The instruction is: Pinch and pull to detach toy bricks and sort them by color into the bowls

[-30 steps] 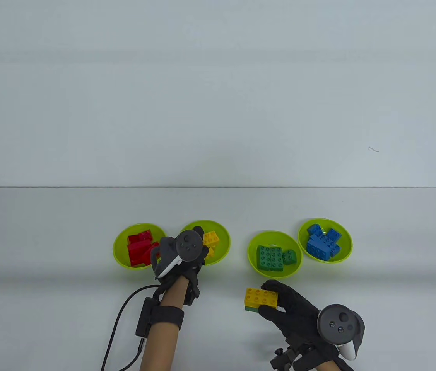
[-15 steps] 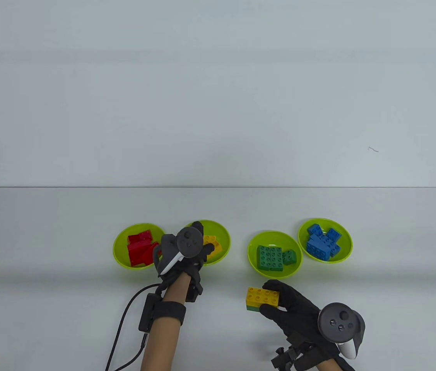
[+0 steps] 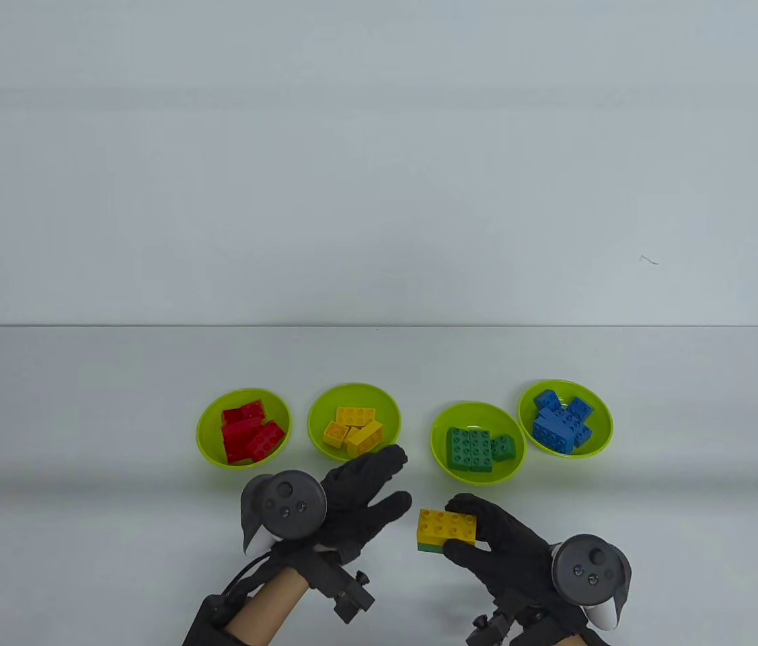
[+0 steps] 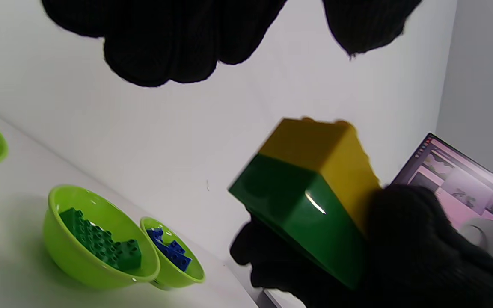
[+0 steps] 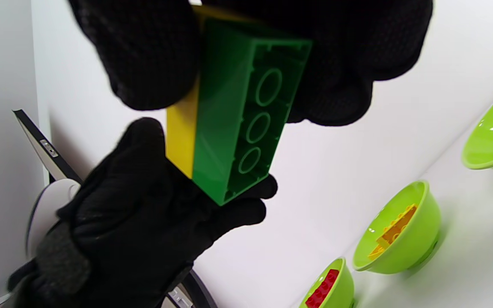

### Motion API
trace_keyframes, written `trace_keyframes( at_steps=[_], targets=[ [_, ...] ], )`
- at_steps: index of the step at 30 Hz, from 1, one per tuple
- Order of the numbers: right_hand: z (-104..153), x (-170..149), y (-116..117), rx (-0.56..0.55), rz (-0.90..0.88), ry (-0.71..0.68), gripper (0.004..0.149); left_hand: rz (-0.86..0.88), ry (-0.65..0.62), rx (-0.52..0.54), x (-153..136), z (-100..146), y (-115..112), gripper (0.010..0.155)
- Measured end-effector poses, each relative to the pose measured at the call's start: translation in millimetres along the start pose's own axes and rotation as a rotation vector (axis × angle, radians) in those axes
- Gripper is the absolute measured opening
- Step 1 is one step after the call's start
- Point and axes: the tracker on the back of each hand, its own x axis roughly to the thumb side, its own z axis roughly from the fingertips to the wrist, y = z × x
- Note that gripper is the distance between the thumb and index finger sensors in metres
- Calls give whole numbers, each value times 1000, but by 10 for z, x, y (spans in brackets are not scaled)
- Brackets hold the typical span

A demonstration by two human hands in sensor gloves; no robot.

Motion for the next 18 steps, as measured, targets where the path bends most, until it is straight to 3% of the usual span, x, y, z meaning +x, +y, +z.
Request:
trace_keyframes(
  at_steps=[6,12,18],
  targets=[
    [16,22,52,7,-74,1,62,115,-89,-30,82,191,-188,71],
    [18,20,73,31,-93,-4,62,26,-118,-21,108,274,-237,71],
    [27,27,99,42,-116,-6,62,-82,-169,77,139,312,-273,67]
  ],
)
